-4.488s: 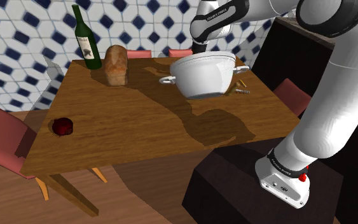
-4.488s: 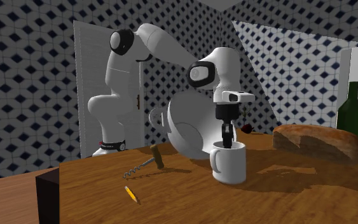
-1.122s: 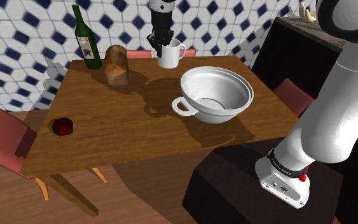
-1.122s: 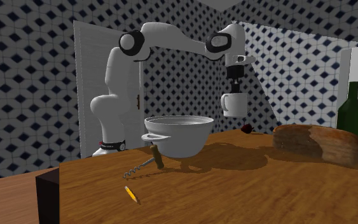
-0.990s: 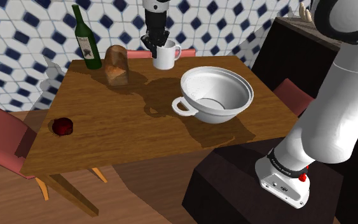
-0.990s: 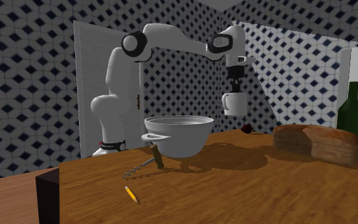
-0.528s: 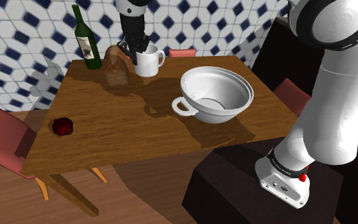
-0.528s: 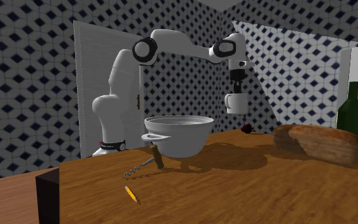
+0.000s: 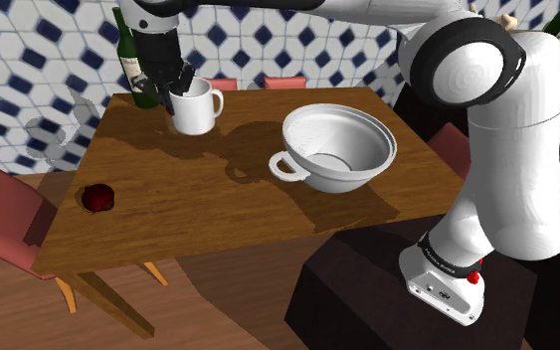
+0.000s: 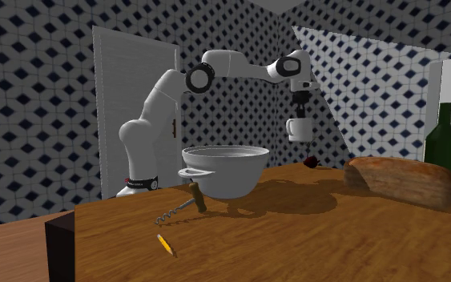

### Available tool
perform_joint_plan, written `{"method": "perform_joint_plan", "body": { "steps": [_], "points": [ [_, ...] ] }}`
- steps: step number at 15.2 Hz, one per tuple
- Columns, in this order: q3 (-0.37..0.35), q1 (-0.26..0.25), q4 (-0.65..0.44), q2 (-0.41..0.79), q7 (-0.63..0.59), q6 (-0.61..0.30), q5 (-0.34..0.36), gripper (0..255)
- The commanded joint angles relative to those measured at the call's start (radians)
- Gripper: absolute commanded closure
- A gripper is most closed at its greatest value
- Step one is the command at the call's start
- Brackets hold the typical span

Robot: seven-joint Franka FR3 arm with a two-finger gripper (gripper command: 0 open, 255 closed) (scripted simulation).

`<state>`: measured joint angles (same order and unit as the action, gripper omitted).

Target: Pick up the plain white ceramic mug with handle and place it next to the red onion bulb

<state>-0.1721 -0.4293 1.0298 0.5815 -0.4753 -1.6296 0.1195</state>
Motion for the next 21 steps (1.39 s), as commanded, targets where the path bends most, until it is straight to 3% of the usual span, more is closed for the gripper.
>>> {"method": "perform_joint_plan", "body": {
  "steps": [1,10,21],
  "points": [
    [-0.001,-0.028,-0.092,0.055,-0.021,0.038,0.009,255],
    [-0.002,-0.013,0.092,0.018,-0.028,-0.109,0.006,255],
    [0.0,-0.004,0.237,0.02,-0.037,-0.255,0.009,255]
  ]
}}
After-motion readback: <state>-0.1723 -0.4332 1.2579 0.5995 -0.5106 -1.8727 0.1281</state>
